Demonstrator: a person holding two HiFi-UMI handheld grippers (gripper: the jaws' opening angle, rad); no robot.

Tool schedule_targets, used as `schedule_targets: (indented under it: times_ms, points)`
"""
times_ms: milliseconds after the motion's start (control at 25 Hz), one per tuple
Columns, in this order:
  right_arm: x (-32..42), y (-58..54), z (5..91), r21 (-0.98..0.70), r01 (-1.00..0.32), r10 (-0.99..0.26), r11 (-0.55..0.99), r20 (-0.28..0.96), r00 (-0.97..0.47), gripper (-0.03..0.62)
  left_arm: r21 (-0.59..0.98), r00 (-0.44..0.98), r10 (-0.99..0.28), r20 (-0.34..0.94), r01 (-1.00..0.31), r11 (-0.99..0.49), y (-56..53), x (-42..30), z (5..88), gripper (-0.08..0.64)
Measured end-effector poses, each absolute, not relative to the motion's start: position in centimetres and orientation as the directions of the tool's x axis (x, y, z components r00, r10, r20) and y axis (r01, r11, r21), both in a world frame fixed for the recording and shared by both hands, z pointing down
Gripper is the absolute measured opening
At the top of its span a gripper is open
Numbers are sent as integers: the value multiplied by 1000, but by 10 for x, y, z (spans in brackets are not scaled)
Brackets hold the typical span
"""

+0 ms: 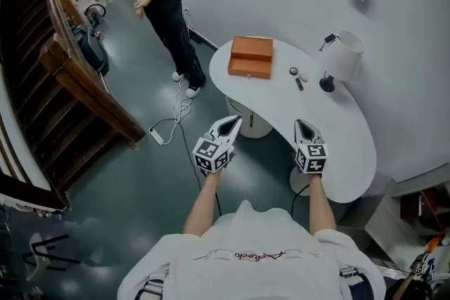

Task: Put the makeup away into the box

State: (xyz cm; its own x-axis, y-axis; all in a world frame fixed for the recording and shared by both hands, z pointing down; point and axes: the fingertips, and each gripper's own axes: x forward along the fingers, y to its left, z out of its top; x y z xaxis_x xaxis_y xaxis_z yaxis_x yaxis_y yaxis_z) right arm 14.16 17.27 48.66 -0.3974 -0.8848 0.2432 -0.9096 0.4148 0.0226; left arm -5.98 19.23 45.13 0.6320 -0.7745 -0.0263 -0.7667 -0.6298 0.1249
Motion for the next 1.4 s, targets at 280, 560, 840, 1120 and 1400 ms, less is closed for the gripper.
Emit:
schedule_targets:
  times_ms: [280,560,840,1120,1400]
  points:
    - [157,171,505,12,-925,-889,379,282,-360,20,162,649,-761,-14,-749,-642,182,-54,468,9]
    - [152,151,523,-1,-919,-875,394,307,-375,20,179,644,-765,-2,-753,-634,160,-55,481,9]
    - [138,87,522,6,-902,-865,431,286,-411,20,166,624,-781,-11,-770,-617,105,-66,479,9]
    - [149,-3,515,-2,-899,-867,439,264,-423,20,139,614,-789,2,-782,-608,20,-62,472,11]
    - [169,-87,506,-3,-894,-863,448,258,-434,20,129,613,-790,23,-785,-605,-67,-48,465,9]
